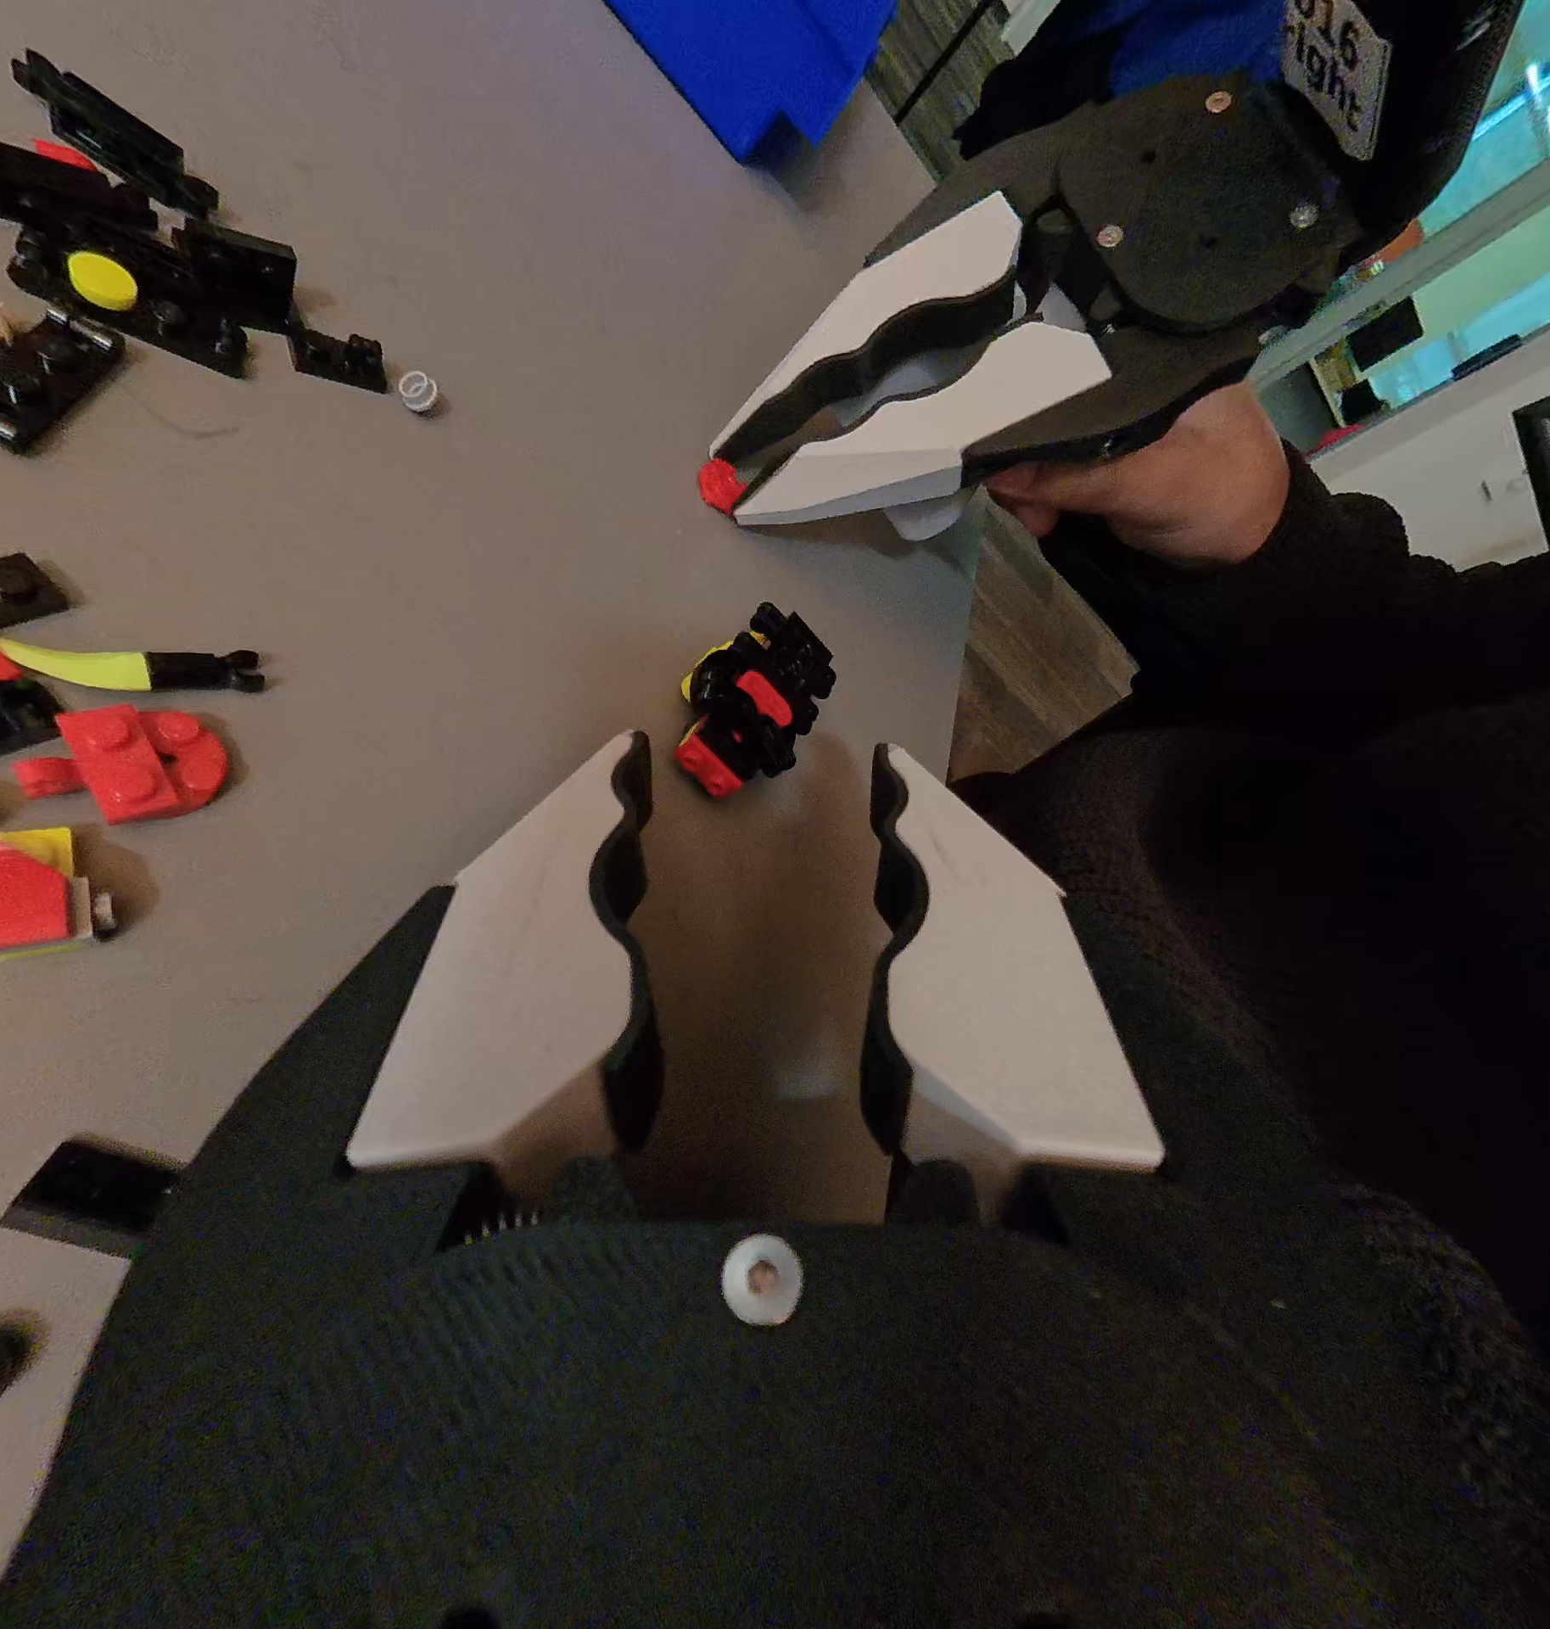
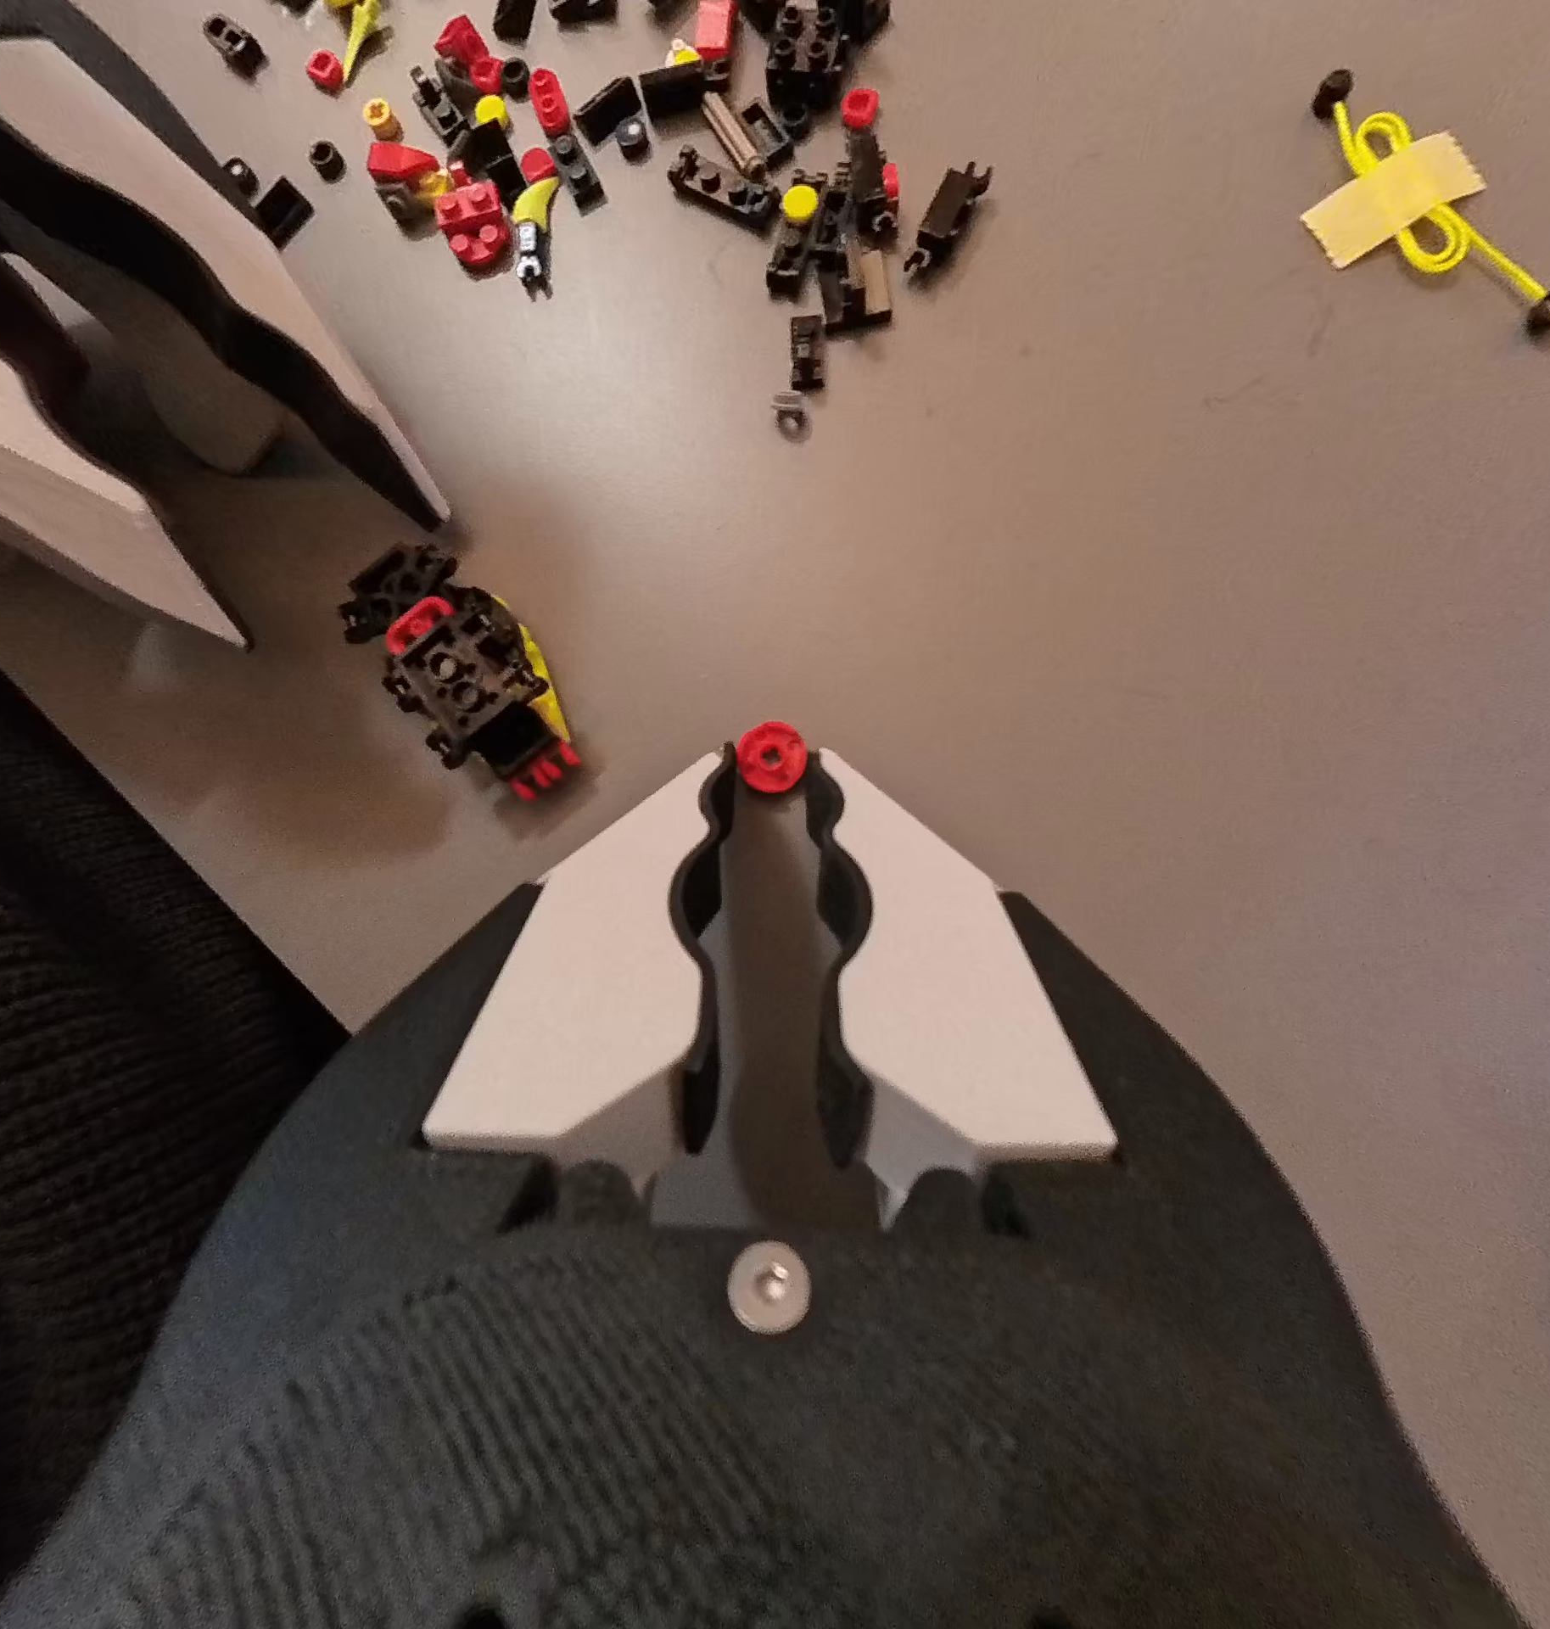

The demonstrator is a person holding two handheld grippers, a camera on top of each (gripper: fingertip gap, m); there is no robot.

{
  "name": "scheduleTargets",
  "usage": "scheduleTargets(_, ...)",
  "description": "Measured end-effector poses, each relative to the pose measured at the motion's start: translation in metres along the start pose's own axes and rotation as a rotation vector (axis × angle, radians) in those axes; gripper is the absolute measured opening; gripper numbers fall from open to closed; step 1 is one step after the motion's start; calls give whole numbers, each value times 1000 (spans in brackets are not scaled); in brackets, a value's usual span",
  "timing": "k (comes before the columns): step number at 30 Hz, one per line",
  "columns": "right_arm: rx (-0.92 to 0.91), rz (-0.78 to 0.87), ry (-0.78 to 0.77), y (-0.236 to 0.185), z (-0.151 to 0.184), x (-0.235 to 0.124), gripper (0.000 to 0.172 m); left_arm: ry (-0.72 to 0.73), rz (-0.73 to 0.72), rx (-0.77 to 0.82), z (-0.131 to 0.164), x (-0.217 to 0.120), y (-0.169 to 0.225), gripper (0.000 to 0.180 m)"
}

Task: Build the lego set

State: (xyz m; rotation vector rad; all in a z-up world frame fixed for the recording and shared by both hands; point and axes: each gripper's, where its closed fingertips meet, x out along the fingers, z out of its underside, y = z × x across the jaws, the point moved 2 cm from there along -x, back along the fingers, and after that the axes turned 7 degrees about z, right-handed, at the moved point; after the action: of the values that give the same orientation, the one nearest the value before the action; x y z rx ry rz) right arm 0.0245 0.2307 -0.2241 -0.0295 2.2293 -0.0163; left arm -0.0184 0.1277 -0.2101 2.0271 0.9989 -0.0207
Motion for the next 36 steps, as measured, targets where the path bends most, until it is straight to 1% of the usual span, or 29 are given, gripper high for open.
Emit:
scheduleTargets(3,-51,-69,64,-11,-7,-3,14,-9,18,-39,2,0,1,44)
scheduleTargets(8,-168,-283,275,-41,-37,-26,13,0,68,-153,2,0,2,39)
scheduleTargets(10,-206,-358,326,-53,-46,-33,13,1,75,-188,3,0,2,38)
scheduleTargets(11,-236,-378,322,-58,-47,-33,13,3,73,-205,3,0,1,38)
scheduleTargets(15,-404,-372,245,-70,-39,-21,13,26,87,-265,2,0,1,37)
scheduleTargets(17,-449,-389,230,-75,-39,-18,13,40,99,-299,1,-2,0,36)
scheduleTargets(21,-503,-411,199,-77,-39,-13,13,64,105,-340,-1,-7,-4,35)
scheduleTargets(25,-546,-443,160,-76,-36,-8,14,55,90,-333,-1,-9,-5,33)
scheduleTargets(36,-635,-496,123,-77,-33,-3,14,38,76,-321,0,-5,-6,32)
